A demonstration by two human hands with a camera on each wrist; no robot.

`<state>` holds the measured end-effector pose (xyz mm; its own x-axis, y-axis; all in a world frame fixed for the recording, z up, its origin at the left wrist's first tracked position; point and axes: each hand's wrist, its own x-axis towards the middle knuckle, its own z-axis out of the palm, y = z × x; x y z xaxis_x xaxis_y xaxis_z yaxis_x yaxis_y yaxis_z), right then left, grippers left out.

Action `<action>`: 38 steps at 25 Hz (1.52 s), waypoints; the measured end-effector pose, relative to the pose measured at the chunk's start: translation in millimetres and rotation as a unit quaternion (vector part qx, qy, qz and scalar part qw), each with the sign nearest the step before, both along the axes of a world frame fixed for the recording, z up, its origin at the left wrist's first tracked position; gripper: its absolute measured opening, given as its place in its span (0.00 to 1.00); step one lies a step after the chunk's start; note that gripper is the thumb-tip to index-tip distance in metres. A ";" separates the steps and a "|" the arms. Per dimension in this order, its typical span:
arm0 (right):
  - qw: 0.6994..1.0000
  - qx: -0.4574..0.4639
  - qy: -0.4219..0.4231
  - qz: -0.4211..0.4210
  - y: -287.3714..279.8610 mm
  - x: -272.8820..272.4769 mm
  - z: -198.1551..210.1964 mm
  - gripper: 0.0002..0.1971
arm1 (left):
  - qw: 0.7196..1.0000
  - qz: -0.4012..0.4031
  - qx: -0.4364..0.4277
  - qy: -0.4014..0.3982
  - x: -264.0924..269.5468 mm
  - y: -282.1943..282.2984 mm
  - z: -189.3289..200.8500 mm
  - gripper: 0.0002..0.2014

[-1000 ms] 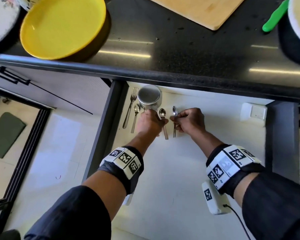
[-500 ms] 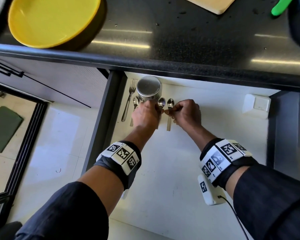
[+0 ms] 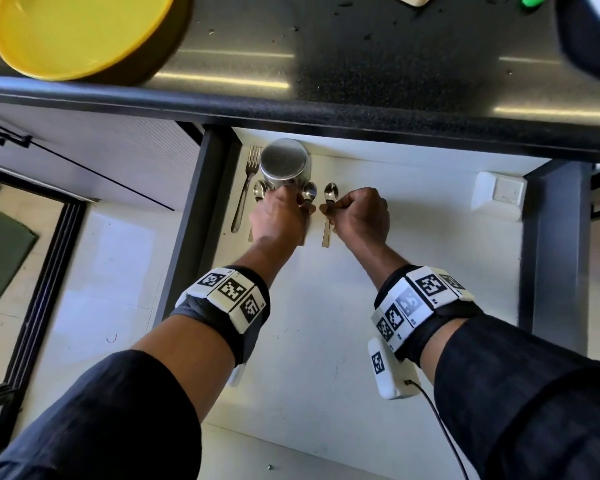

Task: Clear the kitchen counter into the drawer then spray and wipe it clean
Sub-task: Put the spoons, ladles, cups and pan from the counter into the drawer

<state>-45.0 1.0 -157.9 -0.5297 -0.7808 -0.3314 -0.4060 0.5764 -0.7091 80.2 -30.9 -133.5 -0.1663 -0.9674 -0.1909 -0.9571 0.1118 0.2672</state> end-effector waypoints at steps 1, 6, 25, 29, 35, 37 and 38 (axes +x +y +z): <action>1.000 0.001 -0.003 -0.003 0.5 0.2 0.0 0.12 | 1.000 0.000 0.006 -0.004 -0.1 1.8 4.6 0.12; 0.990 -0.032 -0.137 -0.011 28.6 -9.1 10.9 0.11 | 1.000 -0.026 0.002 -0.012 5.6 19.2 31.3 0.09; 0.928 -0.207 0.272 0.149 296.1 -433.0 218.9 0.07 | 0.932 -0.266 -0.176 0.174 -380.6 189.4 213.8 0.15; 0.935 -0.198 0.286 0.064 363.3 -565.9 254.5 0.06 | 0.934 -0.281 -0.134 0.177 -493.7 222.7 235.5 0.16; 0.938 -0.194 0.287 0.025 358.1 -665.8 285.6 0.02 | 0.938 -0.289 -0.110 0.156 -582.5 217.7 268.5 0.14; 0.941 -0.180 0.284 0.031 341.3 -688.7 282.8 0.03 | 0.950 -0.268 -0.080 0.138 -602.2 202.3 271.1 0.13; 0.944 -0.165 0.283 0.033 331.8 -701.6 278.5 0.03 | 0.957 -0.255 -0.064 0.123 -612.1 191.8 268.3 0.13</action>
